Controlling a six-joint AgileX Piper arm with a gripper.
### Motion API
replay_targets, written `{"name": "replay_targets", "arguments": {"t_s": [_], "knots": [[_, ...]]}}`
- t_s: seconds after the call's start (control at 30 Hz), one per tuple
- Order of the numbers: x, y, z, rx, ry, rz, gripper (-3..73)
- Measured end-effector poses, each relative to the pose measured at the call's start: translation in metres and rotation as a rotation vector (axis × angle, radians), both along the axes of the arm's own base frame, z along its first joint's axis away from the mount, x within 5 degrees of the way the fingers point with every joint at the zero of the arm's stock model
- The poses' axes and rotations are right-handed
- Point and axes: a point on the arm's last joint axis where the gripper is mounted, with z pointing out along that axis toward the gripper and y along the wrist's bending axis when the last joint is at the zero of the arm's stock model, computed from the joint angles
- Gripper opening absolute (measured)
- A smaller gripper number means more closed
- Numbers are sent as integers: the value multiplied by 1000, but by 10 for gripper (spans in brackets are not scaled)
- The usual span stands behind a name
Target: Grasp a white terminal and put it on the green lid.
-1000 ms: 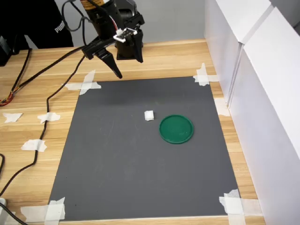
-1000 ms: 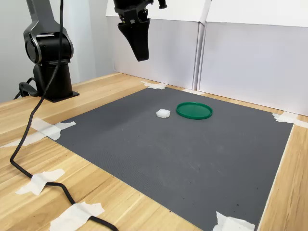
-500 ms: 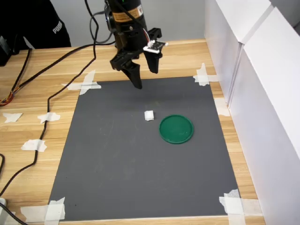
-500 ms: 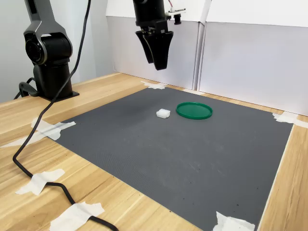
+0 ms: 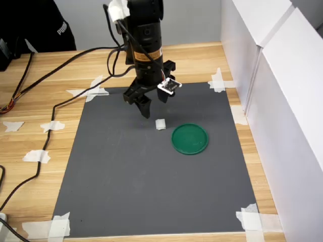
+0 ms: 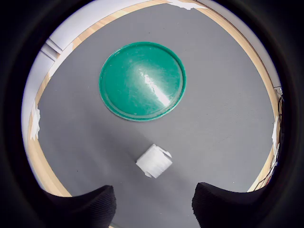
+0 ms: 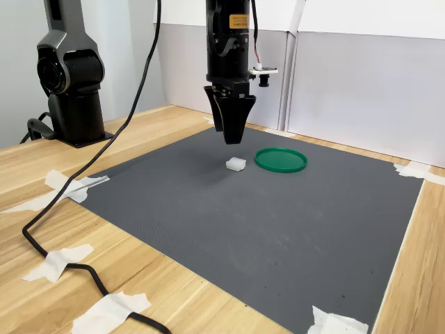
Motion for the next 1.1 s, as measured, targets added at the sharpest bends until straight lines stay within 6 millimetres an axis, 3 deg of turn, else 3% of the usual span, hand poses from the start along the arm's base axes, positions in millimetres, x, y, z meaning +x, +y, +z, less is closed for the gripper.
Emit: {"name": "replay_targets", "arguments": {"t_s": [0.73, 1.1], "knots": [[16, 6, -38, -4, 50, 12, 686], [19, 7, -44, -4, 50, 12, 599]]}}
